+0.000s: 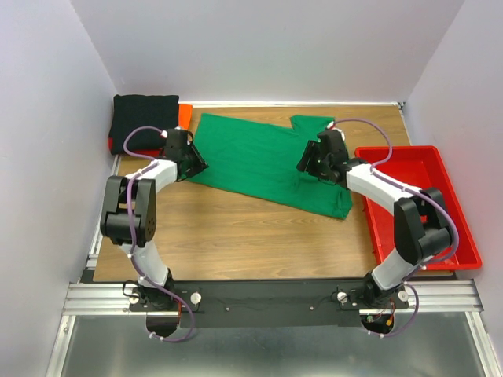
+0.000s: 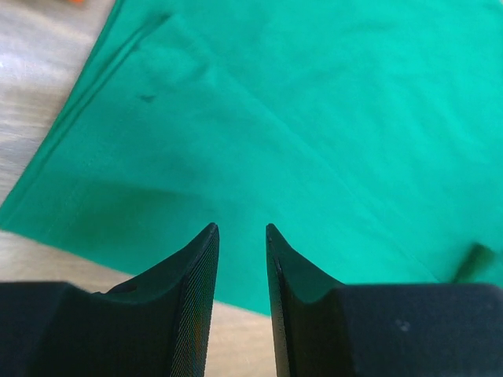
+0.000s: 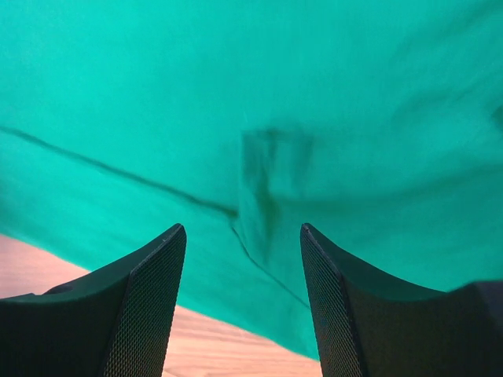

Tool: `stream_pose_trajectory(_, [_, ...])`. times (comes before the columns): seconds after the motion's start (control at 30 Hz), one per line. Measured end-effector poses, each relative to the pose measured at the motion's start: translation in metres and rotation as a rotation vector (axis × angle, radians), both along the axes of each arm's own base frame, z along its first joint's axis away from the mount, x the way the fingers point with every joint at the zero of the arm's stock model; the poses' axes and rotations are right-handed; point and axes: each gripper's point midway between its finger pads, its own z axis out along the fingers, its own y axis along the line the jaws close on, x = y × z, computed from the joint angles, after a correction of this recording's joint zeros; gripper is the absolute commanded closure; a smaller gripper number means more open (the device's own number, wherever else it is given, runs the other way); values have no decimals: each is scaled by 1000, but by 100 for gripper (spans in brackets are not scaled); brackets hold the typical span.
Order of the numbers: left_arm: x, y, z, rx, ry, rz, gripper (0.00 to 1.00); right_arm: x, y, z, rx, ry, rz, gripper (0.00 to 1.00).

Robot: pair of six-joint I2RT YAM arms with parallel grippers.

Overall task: Fold and stack the t-shirts
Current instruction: Fold the tshirt

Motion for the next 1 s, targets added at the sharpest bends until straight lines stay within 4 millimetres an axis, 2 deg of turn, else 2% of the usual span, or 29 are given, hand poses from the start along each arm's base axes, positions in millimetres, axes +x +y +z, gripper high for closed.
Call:
stream_pose_trajectory(0.13, [-2,2,-28,22,66,43,63,-20,11,-37,-33,88,36,31])
stream_pose_trajectory(0.33, [-10,12,-36,42,69,139,63,-45,16,-79,-96,182,64,30])
stream_pose_trajectory(0.53, [-45,28,-38,69,88,219,63,-48,21,-80,-117,157,71,27])
stream_pose_trajectory(0.57, [-49,29,-38,72,92,224,63,-48,22,-80,-119,154,72,23])
stream_pose_trajectory(0.7, [-76,33,-39,69,108,241,64,-54,25,-80,-138,143,85,23])
stream_pose_trajectory(0.87, [-110,37,-39,59,134,258,64,-76,28,-81,-160,151,116,22])
stream_pose_trajectory(0.9, [-119,38,-40,55,140,263,64,-80,29,-81,-163,152,123,18])
stream_pose_trajectory(1.0, [-145,39,-39,32,144,272,64,-96,32,-82,-169,156,149,16])
